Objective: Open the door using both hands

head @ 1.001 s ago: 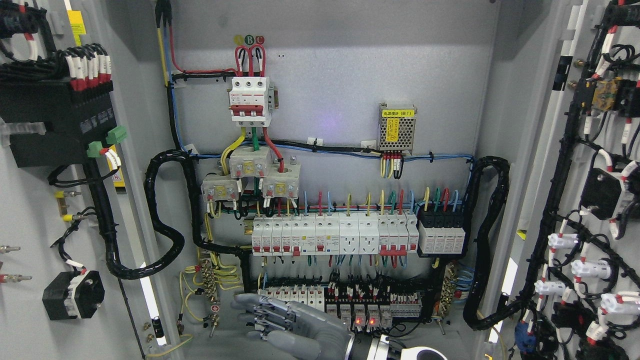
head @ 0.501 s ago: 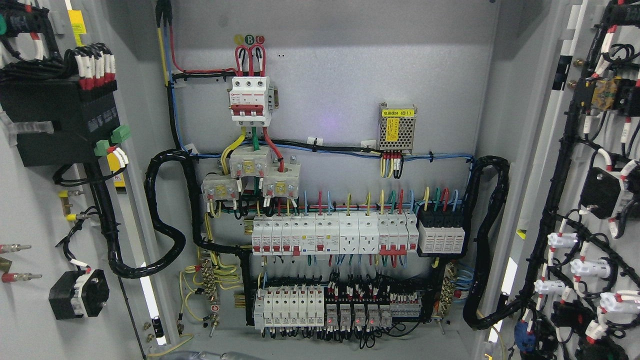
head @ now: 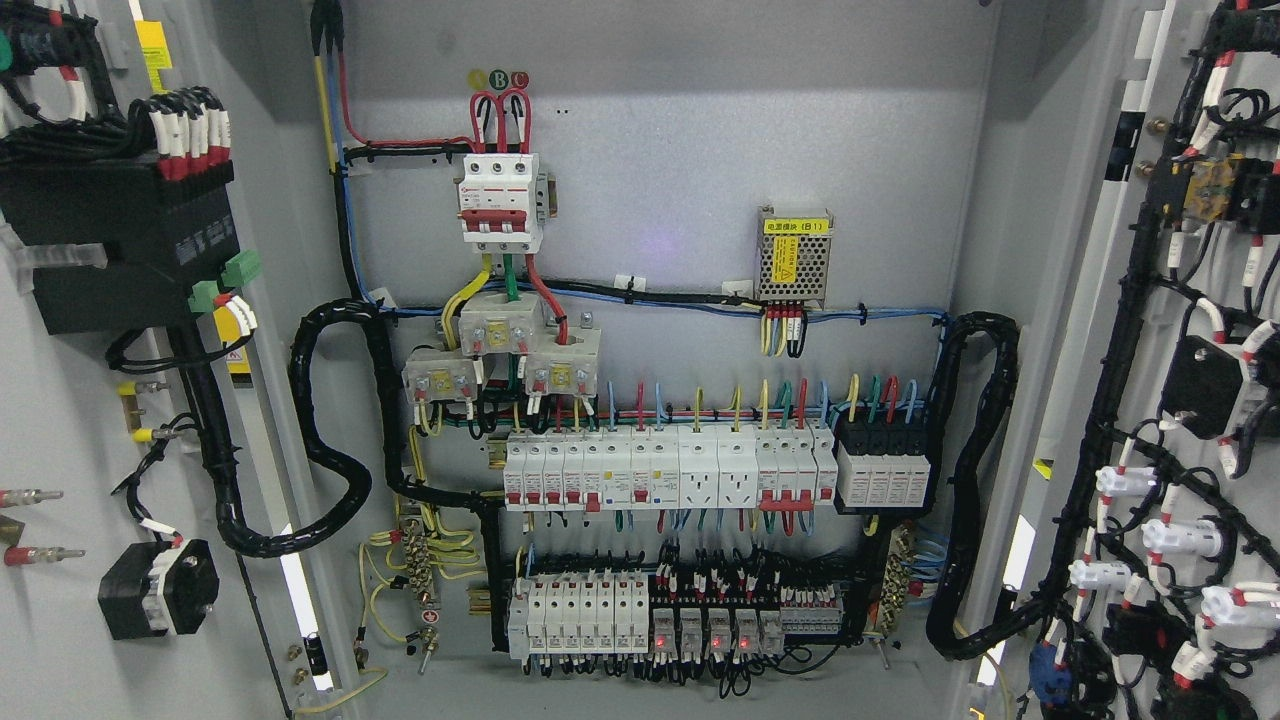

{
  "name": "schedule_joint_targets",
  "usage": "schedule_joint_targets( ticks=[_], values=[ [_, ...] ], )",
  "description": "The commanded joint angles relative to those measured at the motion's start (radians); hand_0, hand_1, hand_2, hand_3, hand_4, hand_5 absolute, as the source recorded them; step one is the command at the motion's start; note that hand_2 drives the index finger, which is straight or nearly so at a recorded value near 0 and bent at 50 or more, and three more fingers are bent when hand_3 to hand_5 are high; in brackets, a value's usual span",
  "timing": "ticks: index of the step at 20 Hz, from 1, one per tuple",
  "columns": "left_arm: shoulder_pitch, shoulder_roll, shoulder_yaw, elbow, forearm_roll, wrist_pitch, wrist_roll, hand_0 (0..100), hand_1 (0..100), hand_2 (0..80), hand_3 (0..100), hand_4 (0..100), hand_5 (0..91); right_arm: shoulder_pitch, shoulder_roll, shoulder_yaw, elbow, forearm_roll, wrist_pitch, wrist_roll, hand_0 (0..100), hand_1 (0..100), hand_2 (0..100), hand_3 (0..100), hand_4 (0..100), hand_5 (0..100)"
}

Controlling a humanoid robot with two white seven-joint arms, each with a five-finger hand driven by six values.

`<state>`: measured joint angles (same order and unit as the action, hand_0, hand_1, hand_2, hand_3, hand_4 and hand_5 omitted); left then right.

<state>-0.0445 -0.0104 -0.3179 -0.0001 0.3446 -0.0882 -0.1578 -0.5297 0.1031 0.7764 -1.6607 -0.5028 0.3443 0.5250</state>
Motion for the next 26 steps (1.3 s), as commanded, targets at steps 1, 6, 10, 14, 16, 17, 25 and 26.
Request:
schedule_joint_targets(
  ticks=[1,6,10,14,16,17,25,26],
  values=[
    [0.000,-0.022,0.000,0.034,0.001,0.001,0.000,12,56,0.0,0,0,0.0,-0.004,0.047,0.092,0.010,0.000,-0.019,-0.028,0,50,4,0,0,0],
    [0.000,-0.023,-0.001,0.034,0.001,0.001,0.000,12,56,0.0,0,0,0.0,-0.053,0.052,0.175,0.050,0.000,-0.106,-0.062,0,50,4,0,0,0],
    [0.000,-0.025,-0.001,0.034,-0.001,0.001,0.000,12,56,0.0,0,0,0.0,-0.076,0.052,0.198,0.096,0.000,-0.111,-0.106,0,50,4,0,0,0],
    [-0.003,-0.026,-0.003,0.032,-0.001,0.001,0.000,12,56,0.0,0,0,0.0,-0.095,0.052,0.236,0.104,0.000,-0.113,-0.108,0,50,4,0,0,0],
    [-0.003,-0.026,-0.001,0.032,-0.003,0.001,0.000,12,56,0.0,0,0,0.0,-0.113,0.053,0.238,0.119,-0.002,-0.113,-0.108,0,50,4,0,0,0],
    [-0.003,-0.028,-0.001,0.032,-0.003,0.001,0.000,12,56,0.0,0,0,0.0,-0.116,0.053,0.241,0.127,-0.003,-0.111,-0.106,0,50,4,0,0,0],
    [-0.006,-0.036,-0.001,0.032,-0.003,0.001,0.000,12,56,0.0,0,0,0.0,-0.135,0.053,0.256,0.167,-0.005,-0.111,-0.108,0,50,4,0,0,0],
    [-0.006,-0.036,-0.001,0.032,-0.003,0.001,0.000,12,56,0.0,0,0,0.0,-0.135,0.053,0.256,0.167,-0.005,-0.111,-0.106,0,50,4,0,0,0]
  ],
)
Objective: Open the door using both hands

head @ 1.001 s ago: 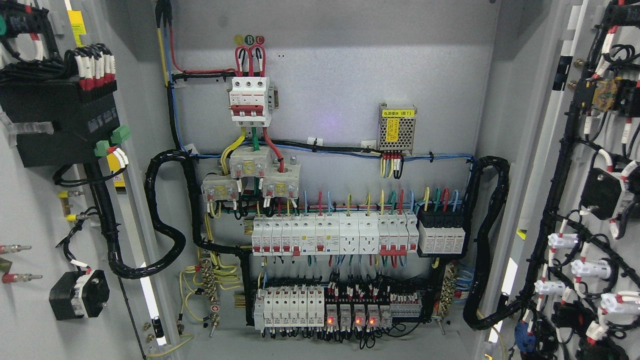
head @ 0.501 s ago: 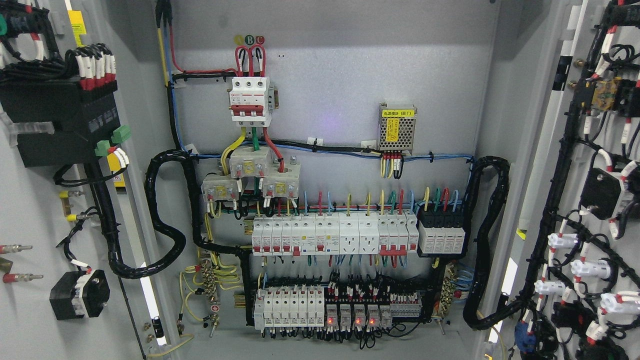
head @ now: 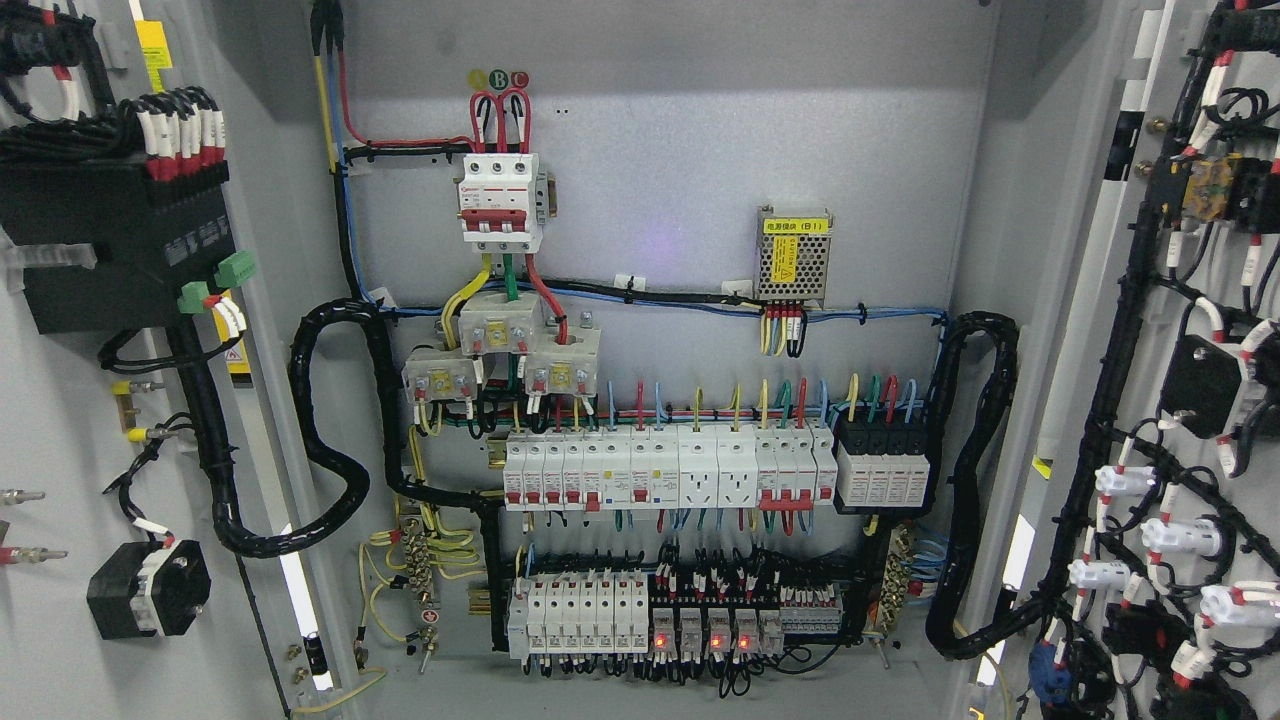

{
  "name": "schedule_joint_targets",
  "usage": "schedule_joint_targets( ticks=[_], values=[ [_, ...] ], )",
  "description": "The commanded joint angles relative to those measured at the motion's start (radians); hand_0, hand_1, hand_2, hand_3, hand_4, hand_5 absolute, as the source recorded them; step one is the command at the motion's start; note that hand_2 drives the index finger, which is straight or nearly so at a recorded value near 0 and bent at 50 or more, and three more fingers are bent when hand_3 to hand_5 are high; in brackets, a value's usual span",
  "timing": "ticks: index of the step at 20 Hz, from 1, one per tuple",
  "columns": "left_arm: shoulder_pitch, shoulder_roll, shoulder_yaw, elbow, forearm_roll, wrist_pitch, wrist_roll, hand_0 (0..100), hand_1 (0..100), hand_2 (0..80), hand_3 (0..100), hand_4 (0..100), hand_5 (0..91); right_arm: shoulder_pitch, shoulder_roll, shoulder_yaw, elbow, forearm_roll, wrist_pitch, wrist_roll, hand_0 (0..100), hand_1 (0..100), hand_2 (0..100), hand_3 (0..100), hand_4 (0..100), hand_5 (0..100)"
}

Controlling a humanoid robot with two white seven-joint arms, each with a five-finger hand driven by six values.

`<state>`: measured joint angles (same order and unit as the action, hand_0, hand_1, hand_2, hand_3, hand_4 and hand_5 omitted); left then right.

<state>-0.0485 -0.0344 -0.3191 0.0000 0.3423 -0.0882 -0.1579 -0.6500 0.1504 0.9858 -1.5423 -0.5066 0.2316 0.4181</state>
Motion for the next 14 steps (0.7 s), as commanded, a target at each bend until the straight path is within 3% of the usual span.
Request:
schedule_joint_targets(
  ticks=[1,4,9,11,14],
  values=[
    [-0.002,-0.012,0.000,0.032,0.000,0.001,0.000,12,56,0.0,0,0,0.0,-0.016,0.005,0.047,0.048,-0.001,0.002,0.001,0,50,4,0,0,0],
    [-0.004,-0.012,0.000,0.031,0.001,0.001,0.000,12,56,0.0,0,0,0.0,-0.013,0.005,0.033,0.050,-0.003,0.003,0.001,0,50,4,0,0,0],
    [-0.005,-0.016,0.002,0.031,0.000,0.001,0.000,12,56,0.0,0,0,0.0,0.024,-0.006,-0.080,0.067,-0.020,0.012,0.001,0,50,4,0,0,0],
    [-0.005,-0.016,0.000,0.031,0.000,0.001,0.000,12,56,0.0,0,0,0.0,0.053,-0.018,-0.155,0.091,-0.012,0.003,0.001,0,50,4,0,0,0],
    [-0.007,-0.016,0.000,0.031,0.000,0.001,0.000,12,56,0.0,0,0,0.0,0.121,-0.063,-0.289,0.106,-0.001,-0.005,0.001,0,50,4,0,0,0]
  ],
)
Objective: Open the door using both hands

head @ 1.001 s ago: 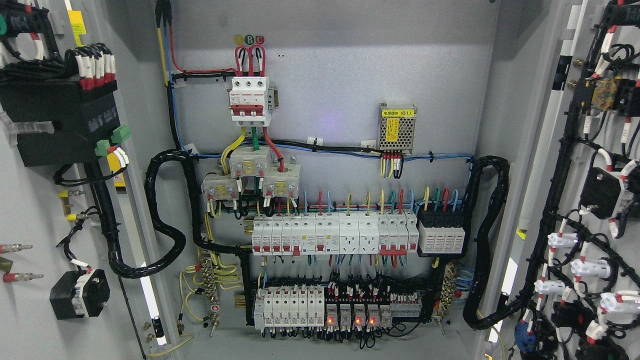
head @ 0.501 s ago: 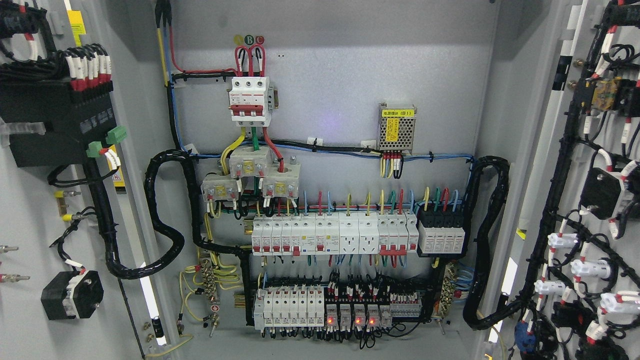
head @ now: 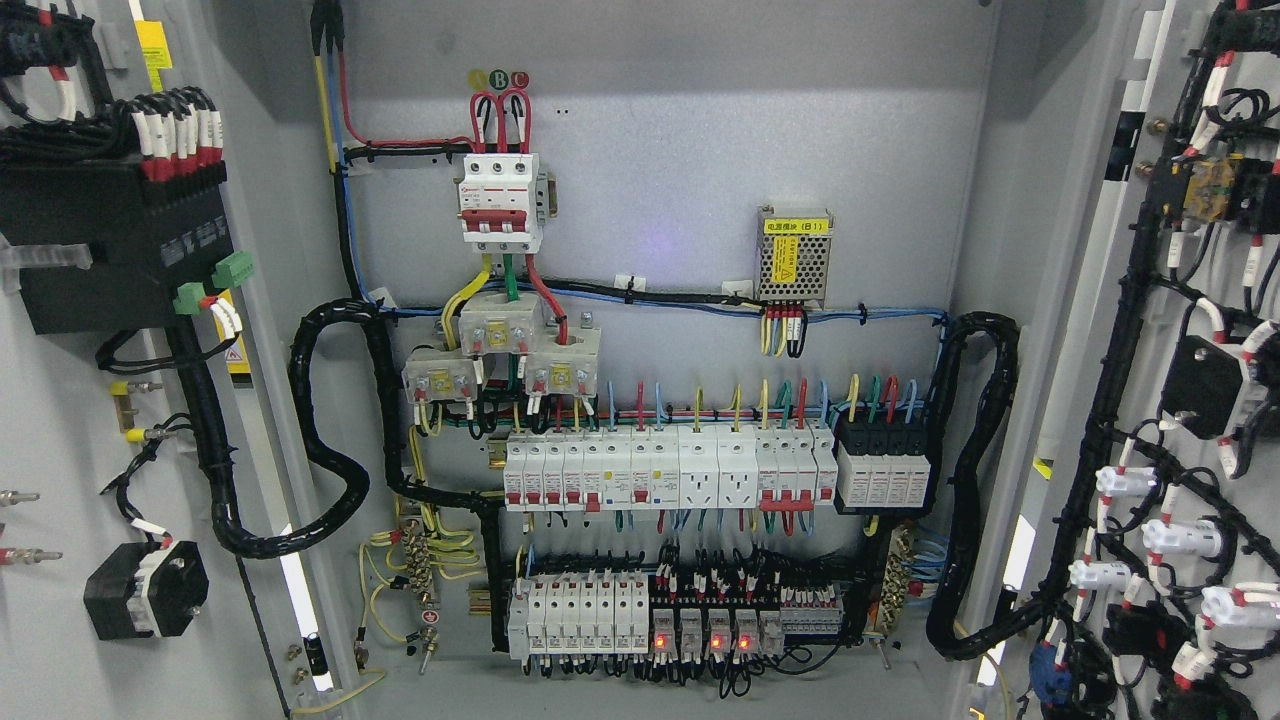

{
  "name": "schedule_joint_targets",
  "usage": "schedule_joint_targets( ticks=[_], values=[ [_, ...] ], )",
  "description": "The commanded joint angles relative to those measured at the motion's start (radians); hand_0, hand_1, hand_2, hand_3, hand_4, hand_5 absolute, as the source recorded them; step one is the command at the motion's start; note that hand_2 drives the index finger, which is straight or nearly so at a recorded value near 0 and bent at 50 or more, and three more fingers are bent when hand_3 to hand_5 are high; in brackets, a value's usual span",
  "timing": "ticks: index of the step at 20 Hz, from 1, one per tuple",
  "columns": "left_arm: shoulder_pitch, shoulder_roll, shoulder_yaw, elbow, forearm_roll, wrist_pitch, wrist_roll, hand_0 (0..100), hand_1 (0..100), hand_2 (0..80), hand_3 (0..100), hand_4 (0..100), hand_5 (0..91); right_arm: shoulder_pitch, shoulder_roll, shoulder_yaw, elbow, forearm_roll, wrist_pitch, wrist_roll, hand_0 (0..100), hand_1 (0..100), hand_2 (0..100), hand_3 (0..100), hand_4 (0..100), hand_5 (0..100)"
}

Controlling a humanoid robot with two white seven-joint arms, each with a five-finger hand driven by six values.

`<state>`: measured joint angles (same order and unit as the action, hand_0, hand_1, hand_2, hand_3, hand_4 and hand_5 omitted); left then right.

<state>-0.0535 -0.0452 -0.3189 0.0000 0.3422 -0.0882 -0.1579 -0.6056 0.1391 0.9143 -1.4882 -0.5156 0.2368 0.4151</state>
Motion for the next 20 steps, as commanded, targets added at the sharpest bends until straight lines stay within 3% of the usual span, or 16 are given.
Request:
schedule_joint_targets(
  ticks=[1,5,9,11,14,18,20],
  values=[
    [-0.003,-0.005,0.000,0.031,0.000,0.001,0.000,12,56,0.0,0,0,0.0,0.105,-0.070,-0.274,0.045,0.008,-0.020,0.007,0,50,4,0,0,0],
    [-0.029,0.005,0.000,-0.009,0.001,-0.001,-0.003,12,56,0.0,0,0,0.0,0.219,-0.169,-0.366,-0.013,0.029,-0.126,0.010,0,50,4,0,0,0],
    [0.099,0.036,0.000,-0.411,0.000,0.002,-0.072,12,56,0.0,0,0,0.0,0.366,-0.252,-0.435,-0.153,0.110,-0.146,0.008,0,50,4,0,0,0],
    [0.155,0.063,0.001,-0.596,0.000,-0.001,-0.097,12,56,0.0,0,0,0.0,0.438,-0.274,-0.475,-0.229,0.120,-0.163,0.004,0,50,4,0,0,0],
    [0.173,0.114,0.003,-0.745,0.000,-0.018,-0.107,12,56,0.0,0,0,0.0,0.542,-0.279,-0.558,-0.314,0.120,-0.195,0.004,0,50,4,0,0,0],
    [0.219,0.172,0.004,-0.946,0.001,-0.082,-0.109,12,56,0.0,0,0,0.0,0.696,-0.337,-0.658,-0.424,0.120,-0.232,0.002,0,50,4,0,0,0],
    [0.267,0.182,0.035,-1.084,0.001,-0.084,-0.109,12,56,0.0,0,0,0.0,0.766,-0.351,-0.699,-0.467,0.120,-0.301,0.001,0,50,4,0,0,0]
  ],
)
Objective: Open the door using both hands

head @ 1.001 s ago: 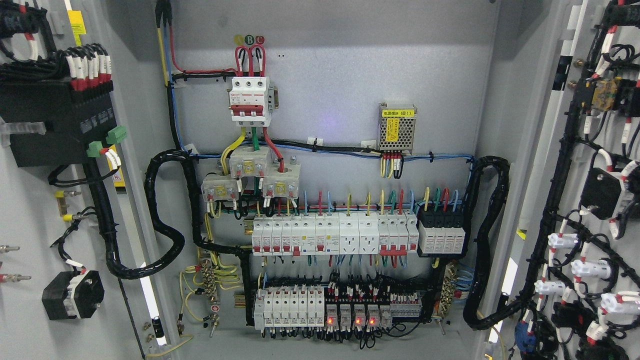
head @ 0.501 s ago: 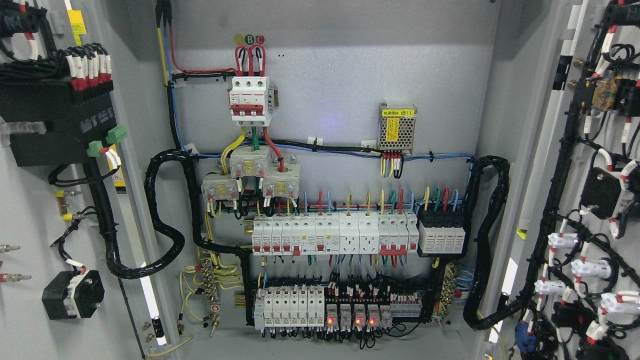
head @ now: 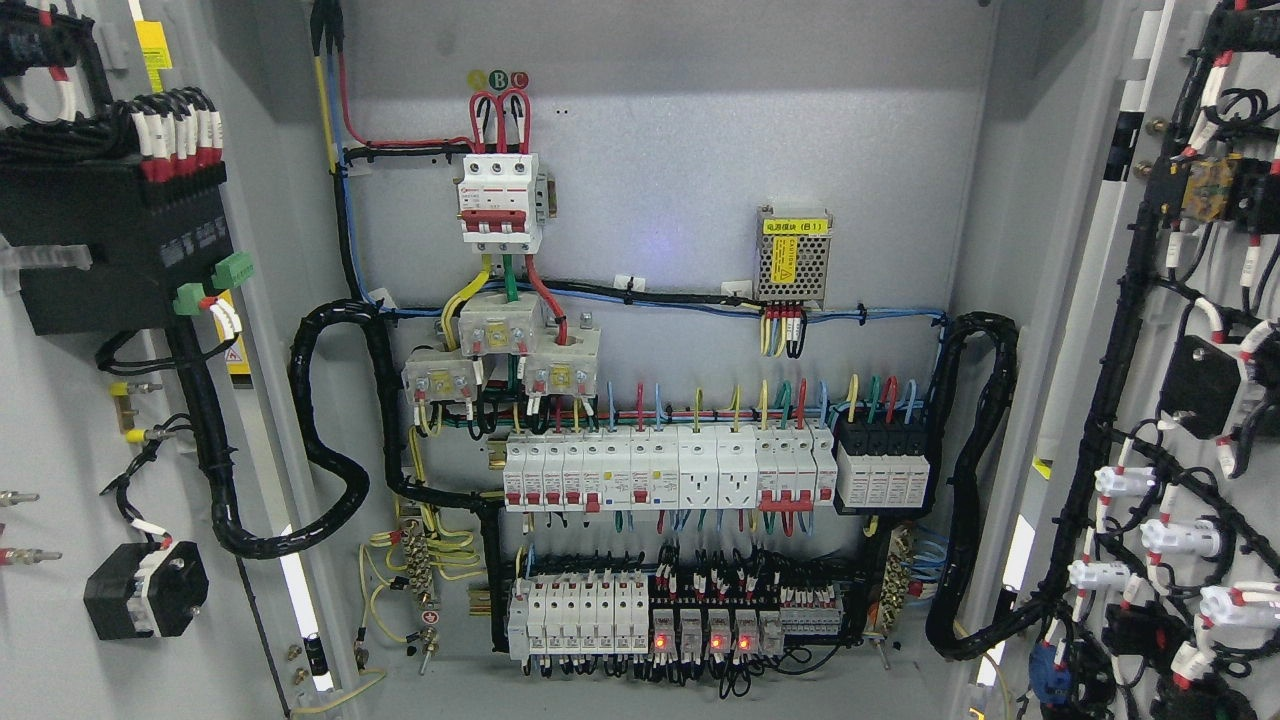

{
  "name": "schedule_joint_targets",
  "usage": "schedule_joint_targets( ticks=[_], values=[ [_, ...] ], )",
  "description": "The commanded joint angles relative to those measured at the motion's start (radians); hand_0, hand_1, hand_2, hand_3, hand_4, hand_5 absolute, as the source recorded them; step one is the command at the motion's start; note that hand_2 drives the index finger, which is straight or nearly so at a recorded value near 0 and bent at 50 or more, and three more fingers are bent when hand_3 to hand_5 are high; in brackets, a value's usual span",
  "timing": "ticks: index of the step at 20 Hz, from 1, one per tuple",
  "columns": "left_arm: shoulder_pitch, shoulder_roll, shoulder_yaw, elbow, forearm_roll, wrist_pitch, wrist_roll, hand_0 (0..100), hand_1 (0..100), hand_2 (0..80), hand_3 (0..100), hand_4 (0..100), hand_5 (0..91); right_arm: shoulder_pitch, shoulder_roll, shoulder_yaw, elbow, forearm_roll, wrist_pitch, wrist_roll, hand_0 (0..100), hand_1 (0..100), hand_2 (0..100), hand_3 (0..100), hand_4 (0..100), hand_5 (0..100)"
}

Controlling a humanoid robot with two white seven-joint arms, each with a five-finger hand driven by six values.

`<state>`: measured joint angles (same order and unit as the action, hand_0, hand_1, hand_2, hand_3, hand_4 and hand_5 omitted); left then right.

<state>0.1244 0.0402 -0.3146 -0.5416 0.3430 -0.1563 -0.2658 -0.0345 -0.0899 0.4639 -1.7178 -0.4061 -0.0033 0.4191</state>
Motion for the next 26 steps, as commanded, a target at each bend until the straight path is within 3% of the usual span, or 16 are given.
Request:
schedule_joint_targets(
  ticks=[1,4,8,13,18,21,23,26],
  values=[
    [0.121,0.093,0.061,-0.619,0.002,-0.016,-0.001,12,56,0.0,0,0,0.0,0.231,-0.128,-0.270,-0.252,0.010,-0.105,-0.003,0,50,4,0,0,0],
    [0.201,0.087,0.129,-0.832,0.004,-0.017,-0.001,12,56,0.0,0,0,0.0,0.295,-0.155,-0.327,-0.284,0.010,-0.199,-0.003,0,50,4,0,0,0],
    [0.291,0.095,0.137,-1.049,0.001,-0.017,-0.001,12,56,0.0,0,0,0.0,0.347,-0.186,-0.413,-0.319,0.009,-0.334,-0.003,0,50,4,0,0,0],
    [0.313,0.099,0.195,-1.221,0.002,-0.019,-0.004,12,56,0.0,0,0,0.0,0.398,-0.188,-0.510,-0.371,0.009,-0.388,-0.040,0,50,4,0,0,0],
    [0.311,0.173,0.198,-1.351,-0.001,-0.081,-0.072,12,56,0.0,0,0,0.0,0.421,-0.197,-0.537,-0.372,0.010,-0.469,-0.043,0,50,4,0,0,0],
    [0.310,0.184,0.203,-1.385,-0.001,-0.112,-0.079,12,56,0.0,0,0,0.0,0.421,-0.217,-0.550,-0.372,0.010,-0.562,-0.045,0,50,4,0,0,0],
    [0.310,0.196,0.203,-1.397,-0.001,-0.169,-0.079,12,56,0.0,0,0,0.0,0.417,-0.215,-0.563,-0.372,0.009,-0.578,-0.048,0,50,4,0,0,0],
    [0.320,0.199,0.224,-1.437,-0.001,-0.227,-0.079,12,56,0.0,0,0,0.0,0.416,-0.209,-0.571,-0.372,0.004,-0.574,-0.089,0,50,4,0,0,0]
  ],
)
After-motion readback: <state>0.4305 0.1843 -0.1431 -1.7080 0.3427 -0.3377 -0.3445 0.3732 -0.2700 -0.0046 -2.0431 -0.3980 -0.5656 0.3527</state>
